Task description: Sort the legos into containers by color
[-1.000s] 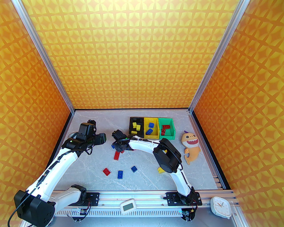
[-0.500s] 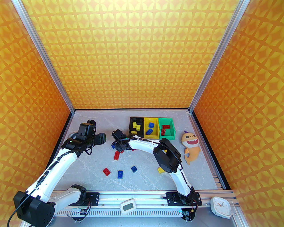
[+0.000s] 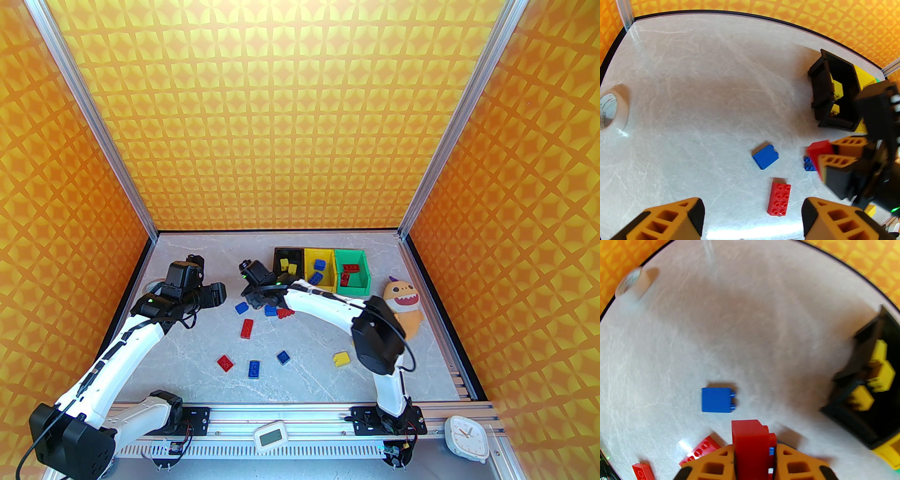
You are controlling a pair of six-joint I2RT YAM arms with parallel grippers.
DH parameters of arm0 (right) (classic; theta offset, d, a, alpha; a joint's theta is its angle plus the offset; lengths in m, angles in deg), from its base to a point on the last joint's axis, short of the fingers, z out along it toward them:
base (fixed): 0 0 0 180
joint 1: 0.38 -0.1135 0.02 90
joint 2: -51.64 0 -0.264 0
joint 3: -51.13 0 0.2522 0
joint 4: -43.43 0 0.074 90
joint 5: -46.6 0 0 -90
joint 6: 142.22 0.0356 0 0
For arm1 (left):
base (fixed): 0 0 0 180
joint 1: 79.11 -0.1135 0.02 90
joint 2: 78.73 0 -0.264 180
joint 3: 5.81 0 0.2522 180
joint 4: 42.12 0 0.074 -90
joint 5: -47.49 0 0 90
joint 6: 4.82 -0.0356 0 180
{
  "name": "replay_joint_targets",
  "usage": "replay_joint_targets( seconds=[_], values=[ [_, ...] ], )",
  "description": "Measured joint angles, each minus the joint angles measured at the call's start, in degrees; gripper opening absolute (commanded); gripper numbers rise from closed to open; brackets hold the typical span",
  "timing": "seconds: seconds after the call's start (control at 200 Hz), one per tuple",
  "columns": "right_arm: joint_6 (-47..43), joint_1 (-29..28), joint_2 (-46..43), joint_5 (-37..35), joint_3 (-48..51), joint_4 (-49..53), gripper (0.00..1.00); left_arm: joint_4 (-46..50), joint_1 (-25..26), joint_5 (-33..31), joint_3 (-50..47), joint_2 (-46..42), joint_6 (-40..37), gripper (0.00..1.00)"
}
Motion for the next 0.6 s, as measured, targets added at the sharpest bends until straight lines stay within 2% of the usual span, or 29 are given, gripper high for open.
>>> replay_joint_targets(
  seconds=[0.29,0.6],
  values=[
    [-1.49,8.44,-10.62,-3.32,7.23,0.59,0.26,-3.30,2.27,1.95,-0.70,-3.63,-0.50,0.72],
    [-1.46,18.47,-20.26,-3.48,15.78,0.55,0.26,-5.84,3.56,2.82,-0.76,-3.93,-1.27,0.72]
  ],
)
